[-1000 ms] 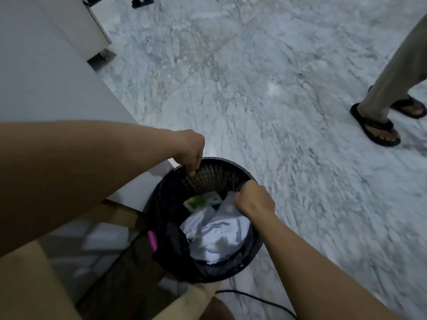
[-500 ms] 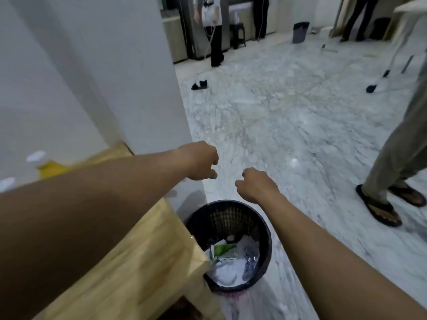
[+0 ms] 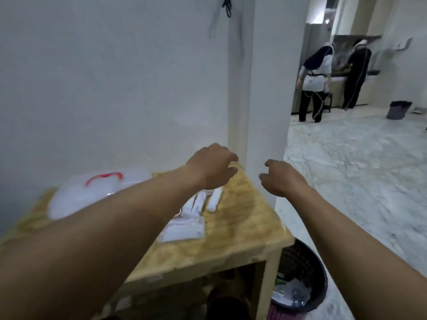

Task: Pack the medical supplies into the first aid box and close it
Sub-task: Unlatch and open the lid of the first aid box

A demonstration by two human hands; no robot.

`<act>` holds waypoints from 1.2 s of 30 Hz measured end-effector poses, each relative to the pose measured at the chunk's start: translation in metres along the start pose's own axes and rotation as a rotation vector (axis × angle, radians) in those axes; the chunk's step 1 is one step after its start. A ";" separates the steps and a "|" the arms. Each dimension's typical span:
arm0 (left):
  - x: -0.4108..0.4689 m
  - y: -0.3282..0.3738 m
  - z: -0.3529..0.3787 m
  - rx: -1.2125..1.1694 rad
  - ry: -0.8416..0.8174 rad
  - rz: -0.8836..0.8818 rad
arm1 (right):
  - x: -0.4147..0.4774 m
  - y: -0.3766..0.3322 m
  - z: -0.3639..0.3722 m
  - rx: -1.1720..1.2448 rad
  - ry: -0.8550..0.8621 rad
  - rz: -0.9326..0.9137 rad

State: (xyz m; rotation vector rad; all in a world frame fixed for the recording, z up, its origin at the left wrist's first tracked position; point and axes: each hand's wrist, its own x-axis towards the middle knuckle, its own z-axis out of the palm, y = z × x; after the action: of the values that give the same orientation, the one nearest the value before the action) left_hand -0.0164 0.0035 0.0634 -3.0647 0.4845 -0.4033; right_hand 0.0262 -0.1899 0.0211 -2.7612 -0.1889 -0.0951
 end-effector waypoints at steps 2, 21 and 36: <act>-0.034 -0.021 -0.010 0.017 0.049 -0.045 | -0.007 -0.029 -0.003 -0.010 0.024 -0.056; -0.236 -0.174 0.017 0.008 0.258 -0.549 | -0.060 -0.255 0.070 -0.022 -0.090 -0.689; -0.249 -0.178 0.030 0.311 0.158 -0.476 | -0.068 -0.251 0.087 -0.092 -0.045 -0.887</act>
State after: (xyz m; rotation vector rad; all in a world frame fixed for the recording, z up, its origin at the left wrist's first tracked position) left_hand -0.1836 0.2479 -0.0190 -2.8226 -0.2958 -0.6597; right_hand -0.0730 0.0657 0.0240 -2.5427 -1.4226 -0.2688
